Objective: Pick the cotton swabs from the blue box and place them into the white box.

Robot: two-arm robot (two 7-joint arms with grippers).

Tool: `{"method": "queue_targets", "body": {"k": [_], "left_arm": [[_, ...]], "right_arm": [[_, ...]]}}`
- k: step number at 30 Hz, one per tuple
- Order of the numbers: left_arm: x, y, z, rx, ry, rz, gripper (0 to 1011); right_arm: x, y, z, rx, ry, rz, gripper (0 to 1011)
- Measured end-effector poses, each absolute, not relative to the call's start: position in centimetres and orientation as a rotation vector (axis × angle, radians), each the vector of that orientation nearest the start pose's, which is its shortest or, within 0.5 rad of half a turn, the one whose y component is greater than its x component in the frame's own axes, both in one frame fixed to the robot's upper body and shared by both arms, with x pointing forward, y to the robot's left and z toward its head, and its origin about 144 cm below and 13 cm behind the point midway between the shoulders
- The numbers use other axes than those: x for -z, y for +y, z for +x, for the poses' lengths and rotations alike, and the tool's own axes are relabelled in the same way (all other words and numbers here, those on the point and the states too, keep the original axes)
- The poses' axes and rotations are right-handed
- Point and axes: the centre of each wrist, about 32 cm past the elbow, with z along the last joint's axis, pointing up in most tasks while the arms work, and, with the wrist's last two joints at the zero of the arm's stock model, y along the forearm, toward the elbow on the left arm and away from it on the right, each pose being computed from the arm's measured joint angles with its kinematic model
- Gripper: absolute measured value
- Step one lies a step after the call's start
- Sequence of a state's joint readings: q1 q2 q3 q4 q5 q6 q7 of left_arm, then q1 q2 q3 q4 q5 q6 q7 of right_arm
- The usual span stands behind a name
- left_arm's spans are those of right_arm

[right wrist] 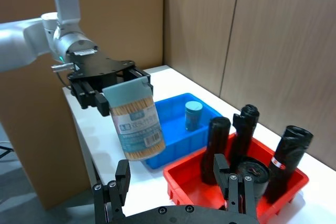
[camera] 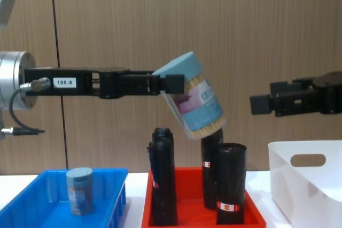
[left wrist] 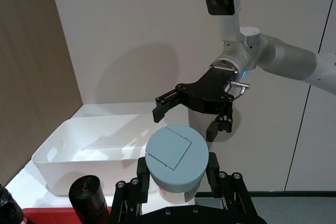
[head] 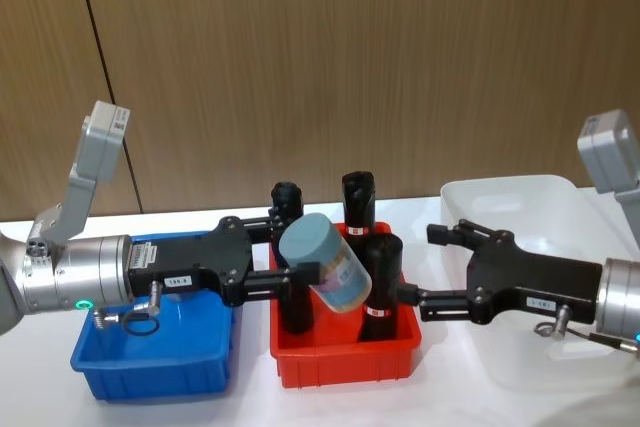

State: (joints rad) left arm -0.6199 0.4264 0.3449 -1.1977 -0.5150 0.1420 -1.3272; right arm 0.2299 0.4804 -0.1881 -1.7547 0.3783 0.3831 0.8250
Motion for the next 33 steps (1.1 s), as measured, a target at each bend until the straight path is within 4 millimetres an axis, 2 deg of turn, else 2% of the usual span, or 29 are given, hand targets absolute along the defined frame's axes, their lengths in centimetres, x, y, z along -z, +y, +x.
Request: {"method": "queue_targets", "body": {"k": [17,33], "left_arm": [[-126.4,30.6,60.7,-0.11,0.003,0.03,652],[-126.4,30.6,60.7,-0.11,0.003,0.03,652]], "right_arm": [[-128.1,-26.7,51.2,0.417,-0.002,-0.159,1002],[-128.1,-25.0,52.3,0.382,-0.028,-0.161,1002]]}}
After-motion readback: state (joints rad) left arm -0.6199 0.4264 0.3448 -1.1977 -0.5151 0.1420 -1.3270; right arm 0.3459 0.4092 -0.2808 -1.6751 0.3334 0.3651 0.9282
